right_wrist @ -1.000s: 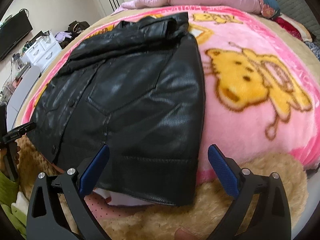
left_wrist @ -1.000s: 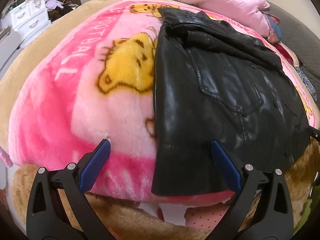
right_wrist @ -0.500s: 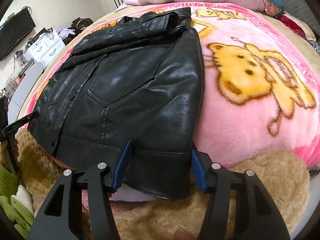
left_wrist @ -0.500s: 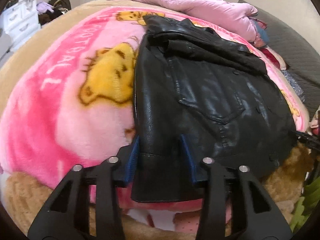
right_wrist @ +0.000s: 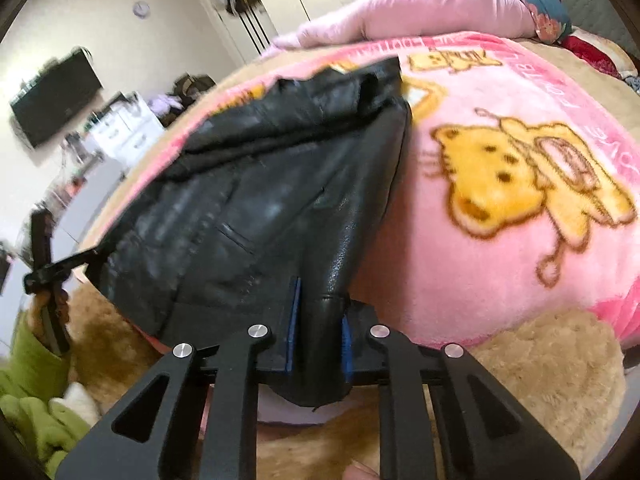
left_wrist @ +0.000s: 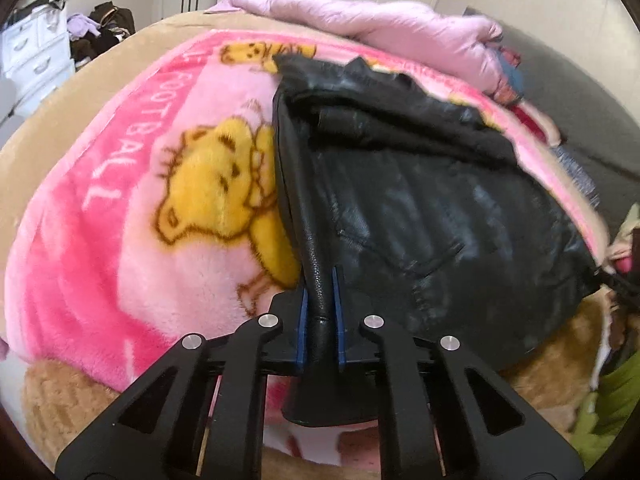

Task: Fold large clothes
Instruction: 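Grasp the hem with both grippers and lift it toward the collar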

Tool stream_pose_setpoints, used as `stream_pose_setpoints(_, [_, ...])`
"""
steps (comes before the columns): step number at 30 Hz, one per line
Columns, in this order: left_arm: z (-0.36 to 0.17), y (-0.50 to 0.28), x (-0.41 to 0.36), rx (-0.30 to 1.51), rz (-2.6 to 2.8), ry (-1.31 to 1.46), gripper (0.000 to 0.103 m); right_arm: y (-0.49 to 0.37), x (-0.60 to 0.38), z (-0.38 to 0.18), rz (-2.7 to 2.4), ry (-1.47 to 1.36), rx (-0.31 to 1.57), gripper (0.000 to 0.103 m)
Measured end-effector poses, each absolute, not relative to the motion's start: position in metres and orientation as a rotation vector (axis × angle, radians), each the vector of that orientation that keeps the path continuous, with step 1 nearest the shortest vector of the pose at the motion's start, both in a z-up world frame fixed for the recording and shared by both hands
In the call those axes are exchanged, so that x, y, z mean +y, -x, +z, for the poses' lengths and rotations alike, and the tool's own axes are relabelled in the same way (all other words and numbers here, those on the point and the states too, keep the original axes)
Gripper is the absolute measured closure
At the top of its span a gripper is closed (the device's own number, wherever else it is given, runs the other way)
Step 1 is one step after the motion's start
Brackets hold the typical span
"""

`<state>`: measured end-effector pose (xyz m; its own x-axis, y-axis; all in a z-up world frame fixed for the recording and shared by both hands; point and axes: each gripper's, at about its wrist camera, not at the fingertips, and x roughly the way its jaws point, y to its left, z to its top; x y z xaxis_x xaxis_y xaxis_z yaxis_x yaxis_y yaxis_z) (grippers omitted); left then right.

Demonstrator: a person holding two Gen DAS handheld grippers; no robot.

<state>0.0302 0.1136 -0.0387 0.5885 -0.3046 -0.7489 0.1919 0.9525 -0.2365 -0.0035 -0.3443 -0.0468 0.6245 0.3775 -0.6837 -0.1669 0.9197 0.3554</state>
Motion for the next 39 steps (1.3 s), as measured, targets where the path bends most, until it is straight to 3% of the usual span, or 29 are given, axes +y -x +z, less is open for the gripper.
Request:
stream_pose_setpoints(18, [0.040, -0.031, 0.119, 0.735, -0.388, 0.261, 0.100, 0.022, -0.378, 0.033, 0.351, -0.431, 0.586, 0.089])
stream_pose_setpoints(39, [0.084, -0.151, 0.106, 0.682, -0.341, 0.382, 0.099, -0.117, -0.384, 0.088, 0.298, -0.450, 0.505, 0.094])
